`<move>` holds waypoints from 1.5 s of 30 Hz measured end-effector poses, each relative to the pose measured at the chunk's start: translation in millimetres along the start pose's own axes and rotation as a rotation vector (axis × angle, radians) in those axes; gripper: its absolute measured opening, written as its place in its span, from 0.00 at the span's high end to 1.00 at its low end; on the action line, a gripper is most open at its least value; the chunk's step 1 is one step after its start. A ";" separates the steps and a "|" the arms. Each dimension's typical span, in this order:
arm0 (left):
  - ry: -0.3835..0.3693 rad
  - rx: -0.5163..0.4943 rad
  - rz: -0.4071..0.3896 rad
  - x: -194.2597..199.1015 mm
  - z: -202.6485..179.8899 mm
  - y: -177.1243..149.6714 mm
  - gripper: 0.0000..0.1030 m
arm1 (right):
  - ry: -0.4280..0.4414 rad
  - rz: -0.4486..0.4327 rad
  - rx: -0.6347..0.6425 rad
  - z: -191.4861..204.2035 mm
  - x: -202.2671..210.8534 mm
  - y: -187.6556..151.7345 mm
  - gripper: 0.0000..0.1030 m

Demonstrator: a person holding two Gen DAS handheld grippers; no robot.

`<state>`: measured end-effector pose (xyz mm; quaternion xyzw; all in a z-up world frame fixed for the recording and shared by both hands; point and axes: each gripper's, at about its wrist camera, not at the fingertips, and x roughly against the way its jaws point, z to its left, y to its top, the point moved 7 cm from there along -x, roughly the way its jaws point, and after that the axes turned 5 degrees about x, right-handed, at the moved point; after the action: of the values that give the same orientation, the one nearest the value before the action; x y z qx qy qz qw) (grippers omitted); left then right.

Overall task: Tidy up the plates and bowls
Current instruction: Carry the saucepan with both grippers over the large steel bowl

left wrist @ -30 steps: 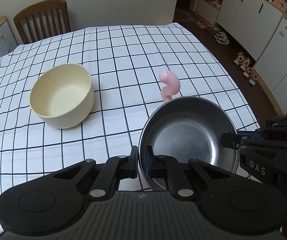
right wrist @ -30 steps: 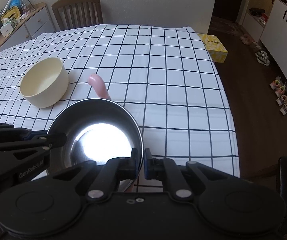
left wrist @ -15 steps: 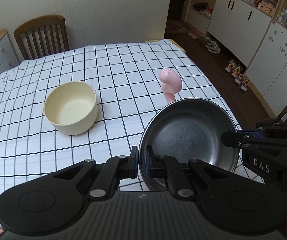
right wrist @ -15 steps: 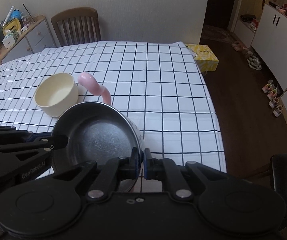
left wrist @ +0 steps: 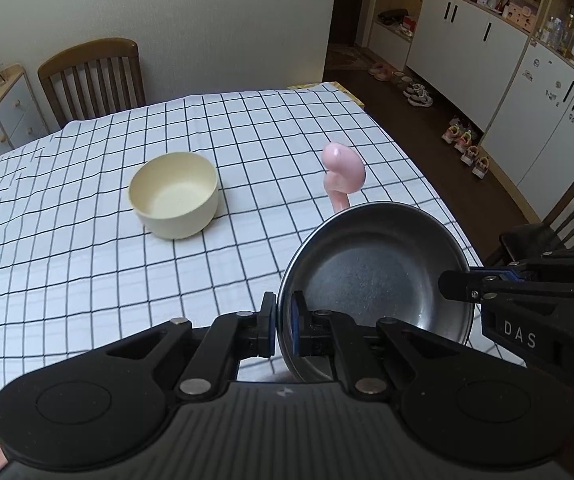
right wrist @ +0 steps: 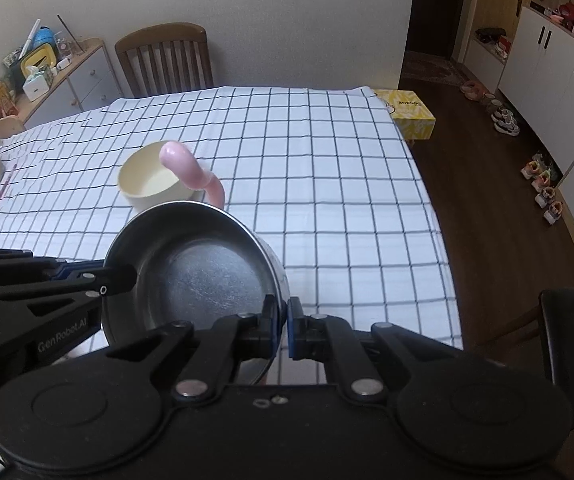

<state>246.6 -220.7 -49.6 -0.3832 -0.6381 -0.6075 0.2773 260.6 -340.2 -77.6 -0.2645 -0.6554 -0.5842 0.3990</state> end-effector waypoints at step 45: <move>0.015 -0.013 0.200 -9.2 30.0 -111.8 0.94 | 0.052 0.227 -0.023 55.9 -24.5 -104.9 0.94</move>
<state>162.7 -188.9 -123.3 -0.4422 -0.5906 -0.5839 0.3387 176.6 -301.3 -156.1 -0.3262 -0.6039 -0.5494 0.4764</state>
